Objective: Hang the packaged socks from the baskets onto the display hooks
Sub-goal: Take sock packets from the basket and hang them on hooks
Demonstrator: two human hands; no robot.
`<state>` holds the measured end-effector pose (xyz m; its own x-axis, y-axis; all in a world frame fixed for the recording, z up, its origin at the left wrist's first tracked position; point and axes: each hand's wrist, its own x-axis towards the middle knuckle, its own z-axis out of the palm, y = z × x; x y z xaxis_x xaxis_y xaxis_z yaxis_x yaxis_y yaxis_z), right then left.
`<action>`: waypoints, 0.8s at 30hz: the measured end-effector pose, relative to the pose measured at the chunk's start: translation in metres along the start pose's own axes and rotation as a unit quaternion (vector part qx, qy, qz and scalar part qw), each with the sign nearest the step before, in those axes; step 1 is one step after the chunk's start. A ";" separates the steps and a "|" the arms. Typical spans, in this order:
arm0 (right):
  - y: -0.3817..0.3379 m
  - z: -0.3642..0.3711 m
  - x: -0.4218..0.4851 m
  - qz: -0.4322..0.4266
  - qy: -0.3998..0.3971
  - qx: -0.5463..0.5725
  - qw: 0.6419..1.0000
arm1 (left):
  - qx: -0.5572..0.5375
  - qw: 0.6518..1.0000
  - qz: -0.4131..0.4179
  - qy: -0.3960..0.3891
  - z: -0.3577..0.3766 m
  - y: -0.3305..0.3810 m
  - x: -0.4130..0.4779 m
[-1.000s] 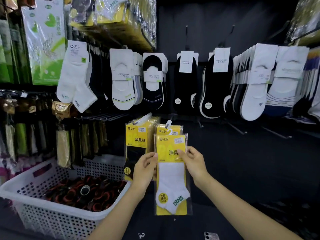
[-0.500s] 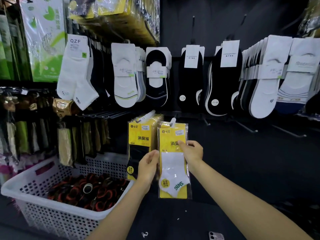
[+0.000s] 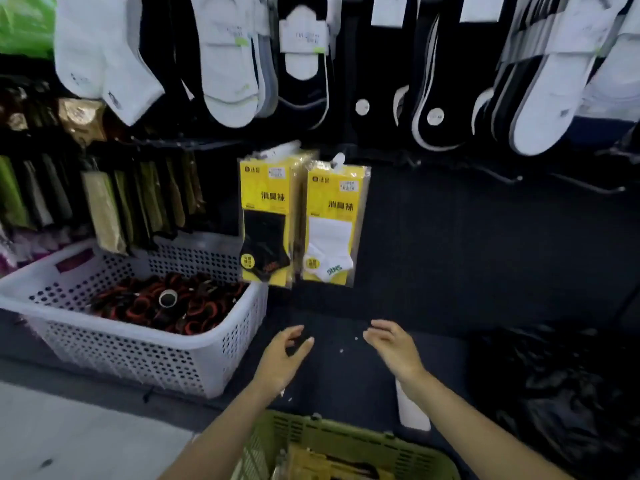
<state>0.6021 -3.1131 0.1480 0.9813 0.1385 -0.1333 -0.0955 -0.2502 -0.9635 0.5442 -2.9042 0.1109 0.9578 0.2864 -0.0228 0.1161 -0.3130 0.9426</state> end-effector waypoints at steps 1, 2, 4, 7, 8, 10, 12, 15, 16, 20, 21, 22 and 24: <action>0.025 0.000 -0.010 0.021 -0.020 -0.022 0.999 | 0.009 1.000 -0.018 -0.011 0.005 -0.018 -0.012; 0.055 0.000 -0.021 0.051 -0.036 -0.049 0.997 | 0.014 0.999 -0.047 -0.017 0.013 -0.037 -0.025; 0.119 -0.004 -0.045 0.114 -0.053 -0.095 0.988 | 0.022 0.993 -0.111 -0.026 0.030 -0.073 -0.050; 0.200 -0.014 -0.084 0.219 -0.081 -0.154 0.960 | 0.090 0.977 -0.180 -0.067 0.046 -0.120 -0.090; 0.220 -0.018 -0.095 0.253 -0.095 -0.157 0.950 | 0.106 0.970 -0.205 -0.081 0.050 -0.133 -0.102; 0.247 -0.022 -0.108 0.306 -0.121 -0.146 0.933 | 0.133 0.953 -0.249 -0.109 0.054 -0.157 -0.119; 0.269 -0.022 -0.115 0.327 -0.152 -0.148 0.921 | 0.155 0.938 -0.272 -0.151 0.055 -0.177 -0.131; 0.289 -0.018 -0.125 0.368 -0.198 -0.150 0.896 | 0.179 0.915 -0.293 -0.210 0.054 -0.195 -0.140; 0.296 -0.017 -0.129 0.383 -0.211 -0.143 0.888 | 0.187 0.909 -0.294 -0.228 0.053 -0.199 -0.143; 0.317 -0.011 -0.148 0.450 -0.175 -0.111 0.868 | 0.169 0.889 -0.321 -0.281 0.060 -0.218 -0.157; 0.321 -0.009 -0.151 0.464 -0.160 -0.107 0.865 | 0.177 0.876 -0.338 -0.296 0.063 -0.221 -0.159; 0.324 -0.007 -0.153 0.473 -0.145 -0.103 0.863 | 0.185 0.864 -0.349 -0.313 0.066 -0.222 -0.161; 0.327 -0.004 -0.154 0.485 -0.121 -0.091 0.861 | 0.174 0.857 -0.365 -0.318 0.072 -0.225 -0.162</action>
<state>0.4203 -3.2205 -0.1452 0.3892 -0.0310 -0.9206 -0.8014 -0.5042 -0.3218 0.3818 -2.9450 -0.1209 0.5327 0.0036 -0.8463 0.7110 -0.5442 0.4452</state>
